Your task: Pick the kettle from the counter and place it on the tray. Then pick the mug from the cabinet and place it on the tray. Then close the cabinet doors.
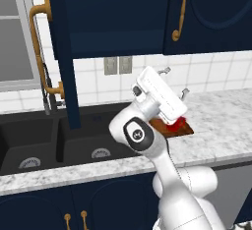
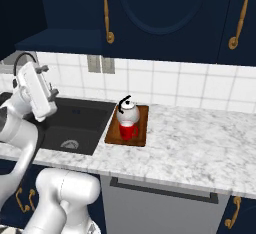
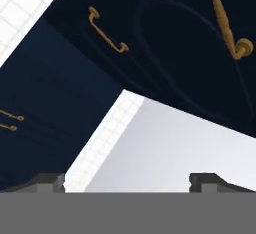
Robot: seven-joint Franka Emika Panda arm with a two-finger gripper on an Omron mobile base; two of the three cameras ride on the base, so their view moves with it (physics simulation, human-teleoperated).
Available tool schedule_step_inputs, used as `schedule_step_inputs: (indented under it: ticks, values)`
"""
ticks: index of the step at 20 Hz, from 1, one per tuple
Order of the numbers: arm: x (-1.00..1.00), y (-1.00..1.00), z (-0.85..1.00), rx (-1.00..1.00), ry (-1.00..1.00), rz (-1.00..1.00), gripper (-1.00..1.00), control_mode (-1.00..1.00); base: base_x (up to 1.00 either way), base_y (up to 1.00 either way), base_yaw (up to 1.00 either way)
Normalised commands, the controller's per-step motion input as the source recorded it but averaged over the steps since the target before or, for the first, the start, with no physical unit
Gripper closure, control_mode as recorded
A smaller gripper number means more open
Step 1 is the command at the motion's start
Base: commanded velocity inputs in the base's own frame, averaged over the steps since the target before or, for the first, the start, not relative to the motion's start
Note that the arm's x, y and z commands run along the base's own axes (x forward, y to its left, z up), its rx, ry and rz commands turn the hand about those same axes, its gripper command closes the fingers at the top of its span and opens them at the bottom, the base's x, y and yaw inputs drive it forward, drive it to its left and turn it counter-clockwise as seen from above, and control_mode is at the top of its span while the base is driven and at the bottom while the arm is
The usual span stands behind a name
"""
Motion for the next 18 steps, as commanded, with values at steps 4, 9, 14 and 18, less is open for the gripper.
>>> schedule_step_inputs:
  ticks: [4,9,14,18]
  values:
    - [-0.09,0.52,0.00,-0.17,0.08,-0.32,-1.00,-1.00,0.00,0.00,0.00]
    - [-0.10,0.71,0.00,-0.13,0.07,-0.27,-1.00,-1.00,0.00,0.00,0.00]
    - [0.00,0.68,0.00,-0.06,0.21,-0.23,-1.00,-1.00,0.00,0.00,0.00]
    - [0.00,0.49,-0.01,0.00,0.36,-0.25,-1.00,-1.00,0.00,0.00,0.00]
